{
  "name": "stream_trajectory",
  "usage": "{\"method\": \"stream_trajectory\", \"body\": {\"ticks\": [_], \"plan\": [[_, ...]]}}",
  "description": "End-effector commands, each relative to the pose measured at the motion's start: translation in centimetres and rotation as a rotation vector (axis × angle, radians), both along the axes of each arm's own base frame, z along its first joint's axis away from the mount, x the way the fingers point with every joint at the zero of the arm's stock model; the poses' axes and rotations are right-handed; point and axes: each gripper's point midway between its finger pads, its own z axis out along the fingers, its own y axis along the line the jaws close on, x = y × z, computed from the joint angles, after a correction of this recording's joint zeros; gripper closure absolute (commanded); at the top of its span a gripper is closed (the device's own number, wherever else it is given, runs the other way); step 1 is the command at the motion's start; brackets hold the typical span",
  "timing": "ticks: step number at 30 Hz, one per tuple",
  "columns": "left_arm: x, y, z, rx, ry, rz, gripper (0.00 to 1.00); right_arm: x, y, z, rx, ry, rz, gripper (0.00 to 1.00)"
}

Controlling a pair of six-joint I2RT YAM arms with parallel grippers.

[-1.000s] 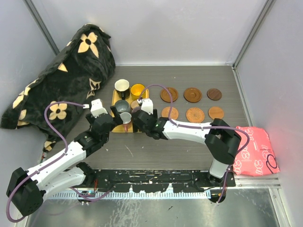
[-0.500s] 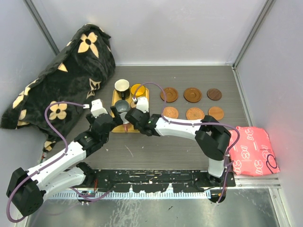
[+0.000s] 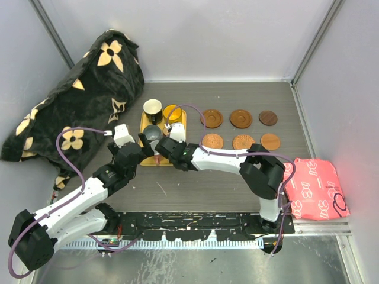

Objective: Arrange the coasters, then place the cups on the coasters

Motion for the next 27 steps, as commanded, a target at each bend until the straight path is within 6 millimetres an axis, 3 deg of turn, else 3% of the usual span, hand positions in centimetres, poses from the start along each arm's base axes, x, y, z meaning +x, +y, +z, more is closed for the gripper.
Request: {"method": "stream_trajectory", "body": {"ticks": [1,5,8,13,19,27], "plan": [[0.5,0.0,1.2,-0.032,-0.046,0.014,0.02,1.1,0.6,1.5,0.018,-0.047,-0.031,0.66],[0.5,0.0,1.2,-0.032,-0.045,0.015,0.02,1.1,0.6,1.2,0.012,-0.044,-0.031,0.68],[0.5,0.0,1.2,-0.032,-0.046,0.013,0.02,1.1,0.6,1.3,0.014,-0.044,-0.031,0.83],[0.5,-0.1,1.2,-0.033,-0.045,0.011,0.02,1.0,0.4,1.4,0.013,-0.048,-0.033,0.99],[0.5,-0.1,1.3,-0.035,-0.046,0.011,0.02,0.9,0.1,2.2,0.018,-0.057,-0.027,0.99],[0.5,-0.1,1.3,-0.036,-0.046,0.009,0.02,0.8,-1.4,6.0,0.054,-0.125,-0.043,0.99]]}}
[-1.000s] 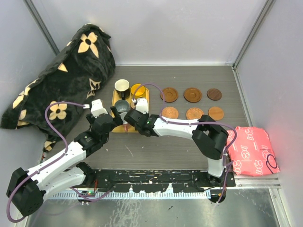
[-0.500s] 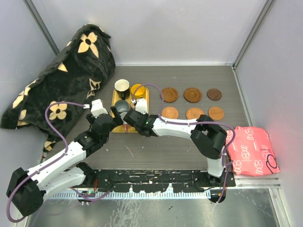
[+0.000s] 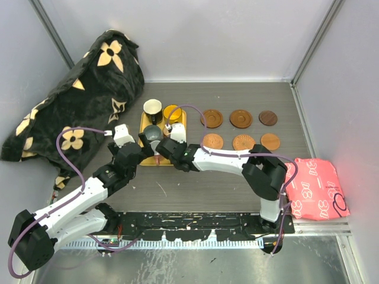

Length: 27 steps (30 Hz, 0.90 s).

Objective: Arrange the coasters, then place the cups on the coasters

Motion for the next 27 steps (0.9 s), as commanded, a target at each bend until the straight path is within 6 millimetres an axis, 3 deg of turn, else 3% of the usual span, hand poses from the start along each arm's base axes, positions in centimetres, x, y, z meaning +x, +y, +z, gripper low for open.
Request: {"method": "stream_trajectory", "body": {"ticks": [1,12,19,27], "plan": [[0.5,0.0,1.2,-0.033,-0.046,0.013,0.02,0.8,-1.3,6.5,0.071,-0.131,-0.042,0.99],[0.6,-0.2,1.1,-0.036,-0.041,0.007,0.02,0.0,-5.7,9.6,0.054,-0.204,-0.088,0.99],[0.6,-0.3,0.9,-0.036,-0.038,0.006,0.02,0.9,-11.6,11.6,0.046,-0.250,-0.160,0.99],[0.6,-0.3,0.9,-0.037,-0.037,0.003,0.02,4.7,-20.6,13.8,0.085,-0.311,-0.294,0.99]]}}
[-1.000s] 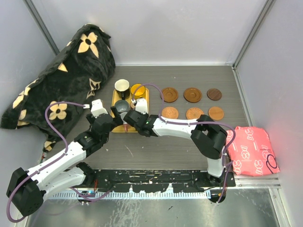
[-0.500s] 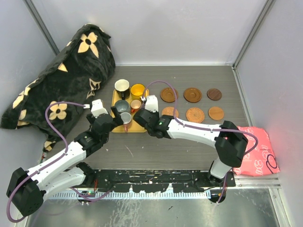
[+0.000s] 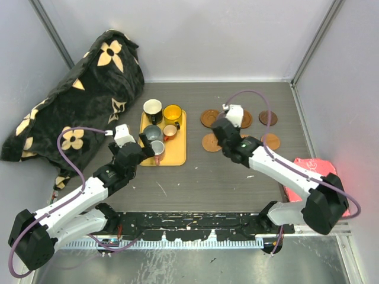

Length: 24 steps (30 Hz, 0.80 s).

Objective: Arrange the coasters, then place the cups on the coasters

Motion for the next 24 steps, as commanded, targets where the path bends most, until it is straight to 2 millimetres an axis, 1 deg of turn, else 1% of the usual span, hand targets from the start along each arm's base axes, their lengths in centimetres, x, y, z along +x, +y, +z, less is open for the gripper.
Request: {"method": "stream_trajectory", "body": {"ticks": [1,4,8,11,14,15,18,24], "plan": [[0.6,-0.1,1.1,-0.034,-0.045,0.016,0.02,2.6,-3.6,4.9,0.079,-0.169,-0.058,0.99],[0.7,-0.2,1.0,-0.036,-0.043,0.014,0.02,3.8,-5.8,5.8,0.081,-0.199,-0.093,0.99],[0.6,-0.2,1.0,-0.037,-0.041,0.011,0.02,5.6,-8.7,6.3,0.071,-0.213,-0.133,1.00],[0.6,-0.2,1.1,-0.039,-0.044,0.011,0.02,6.9,-11.1,6.4,0.112,-0.237,-0.160,0.99],[0.6,-0.1,1.1,-0.041,-0.046,0.011,0.02,8.3,-14.4,5.9,0.156,-0.247,-0.232,0.99],[0.6,-0.1,1.1,-0.043,-0.046,0.011,0.02,8.7,-15.0,5.5,0.172,-0.246,-0.244,0.99],[0.6,-0.3,1.0,-0.045,-0.043,0.006,0.02,10.1,-16.6,4.4,0.192,-0.245,-0.279,0.99],[0.6,-0.3,0.9,-0.041,-0.040,0.007,0.02,12.8,-19.1,3.6,0.145,-0.243,-0.335,0.99]]}}
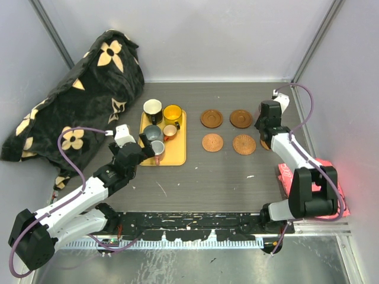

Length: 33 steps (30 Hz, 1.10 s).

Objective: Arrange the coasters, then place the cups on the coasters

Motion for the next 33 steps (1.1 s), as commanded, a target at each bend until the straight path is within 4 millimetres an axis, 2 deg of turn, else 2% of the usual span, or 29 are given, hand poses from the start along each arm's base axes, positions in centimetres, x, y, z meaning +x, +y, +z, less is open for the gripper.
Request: {"method": "stream_trajectory", "body": {"ticks": [1,5,11,15,26,33], "plan": [[0.6,-0.1,1.1,-0.037,-0.044,0.015,0.02,4.6,-0.6,5.2,-0.003,-0.199,0.004,0.99],[0.6,-0.1,1.2,-0.037,-0.047,0.018,0.02,5.9,-1.9,5.6,-0.027,-0.206,0.019,0.99],[0.5,-0.1,1.4,-0.045,-0.053,0.014,0.02,7.0,-3.6,5.8,-0.058,-0.222,0.053,1.00],[0.5,-0.1,1.3,-0.047,-0.051,0.013,0.02,7.7,-3.8,4.6,-0.022,-0.208,0.127,0.99],[0.7,-0.4,1.0,-0.053,-0.045,0.006,0.02,7.6,-5.2,2.4,0.003,-0.192,0.144,0.99],[0.6,-0.4,1.1,-0.059,-0.048,0.007,0.02,8.2,-5.2,2.2,-0.022,-0.179,0.180,0.99]]}}
